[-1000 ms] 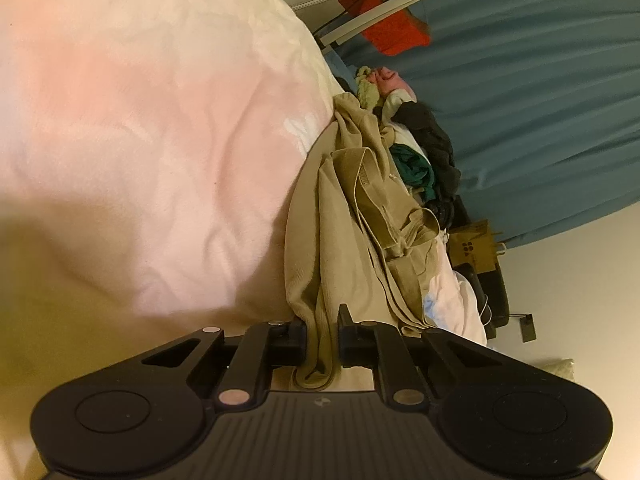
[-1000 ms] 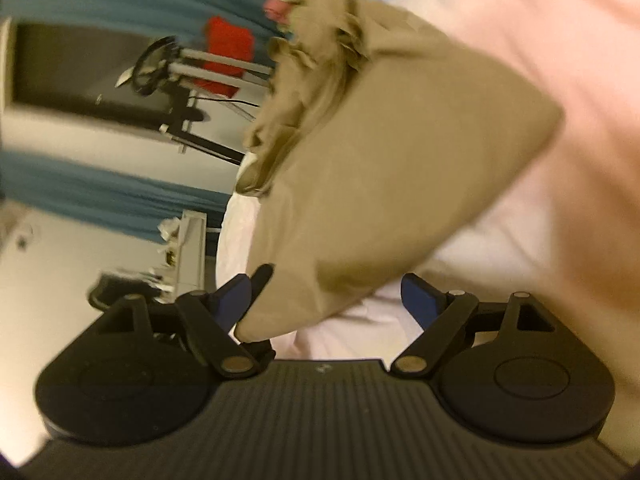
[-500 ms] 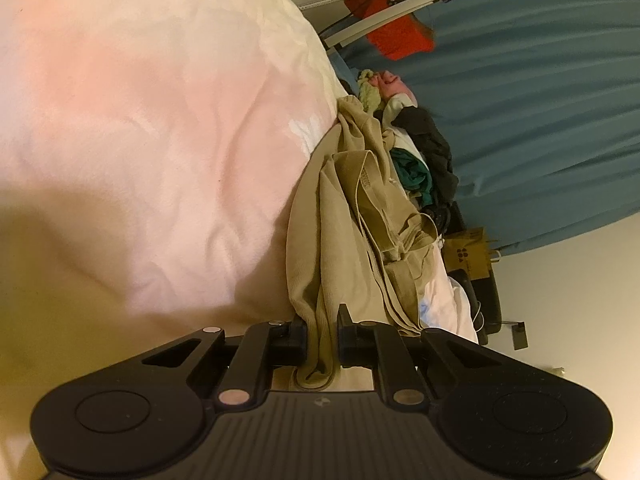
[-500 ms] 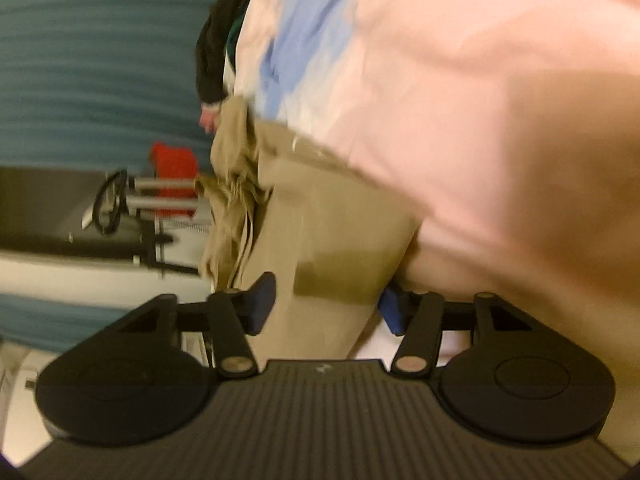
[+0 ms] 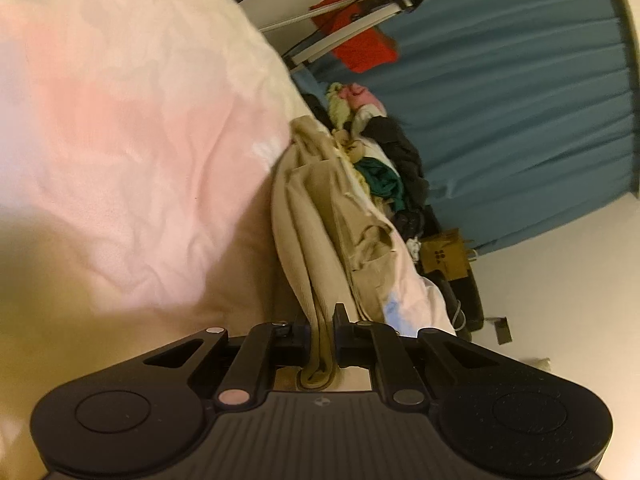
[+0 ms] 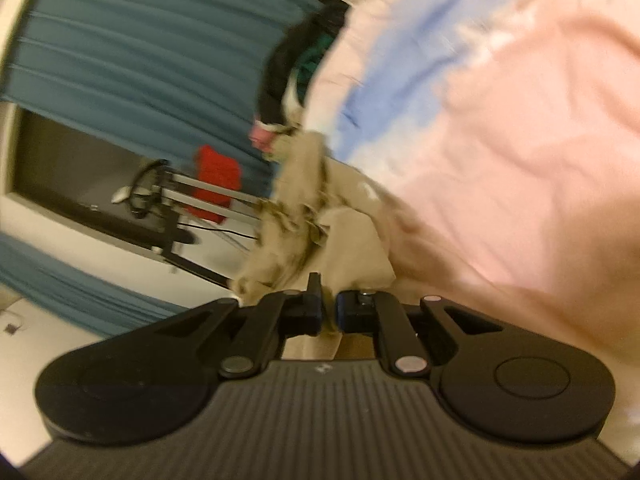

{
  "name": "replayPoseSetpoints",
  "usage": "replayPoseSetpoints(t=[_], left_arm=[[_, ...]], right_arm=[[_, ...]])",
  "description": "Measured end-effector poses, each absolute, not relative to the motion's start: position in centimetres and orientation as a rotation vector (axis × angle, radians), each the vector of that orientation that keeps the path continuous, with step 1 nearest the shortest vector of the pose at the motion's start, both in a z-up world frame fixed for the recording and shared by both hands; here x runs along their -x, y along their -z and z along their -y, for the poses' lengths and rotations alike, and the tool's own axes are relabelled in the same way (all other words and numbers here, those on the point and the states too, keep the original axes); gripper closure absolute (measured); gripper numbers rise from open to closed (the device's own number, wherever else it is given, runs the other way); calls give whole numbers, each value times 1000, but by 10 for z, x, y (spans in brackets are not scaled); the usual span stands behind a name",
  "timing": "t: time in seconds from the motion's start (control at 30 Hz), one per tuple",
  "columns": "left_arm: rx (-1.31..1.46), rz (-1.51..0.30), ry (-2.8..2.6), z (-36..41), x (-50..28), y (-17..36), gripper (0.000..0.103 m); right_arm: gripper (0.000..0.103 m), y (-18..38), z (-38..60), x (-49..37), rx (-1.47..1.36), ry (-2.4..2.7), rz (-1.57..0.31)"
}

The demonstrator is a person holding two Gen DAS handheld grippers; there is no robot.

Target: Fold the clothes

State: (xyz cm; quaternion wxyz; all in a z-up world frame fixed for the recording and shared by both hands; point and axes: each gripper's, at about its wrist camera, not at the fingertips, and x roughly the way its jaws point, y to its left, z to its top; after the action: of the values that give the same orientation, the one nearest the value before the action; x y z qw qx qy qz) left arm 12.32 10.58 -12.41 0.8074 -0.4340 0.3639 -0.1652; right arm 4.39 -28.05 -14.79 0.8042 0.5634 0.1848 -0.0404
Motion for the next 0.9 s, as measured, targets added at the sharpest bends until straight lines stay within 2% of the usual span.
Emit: replayPoseSetpoints(t=[0.2,0.43,0.53,0.7,0.9], left_arm=[[972,-761,391,-119,-58,97,93],[1014,-737,396,-133,43,72,93],[1041,-744,368,-134,64,70,93],[1007,-786,307,-127,33,64,92],[904,-893,205,-100,-78,55,90]], right_arm=[[93,112,277,3,-1146,11,-343],[93,80,267,110,-1081,-43,-283],[93,75,261,140,-1042,-25,-283],[93,73,268,128,-1085,-12,-355],[91,68,279,23,-1098,63,-428]])
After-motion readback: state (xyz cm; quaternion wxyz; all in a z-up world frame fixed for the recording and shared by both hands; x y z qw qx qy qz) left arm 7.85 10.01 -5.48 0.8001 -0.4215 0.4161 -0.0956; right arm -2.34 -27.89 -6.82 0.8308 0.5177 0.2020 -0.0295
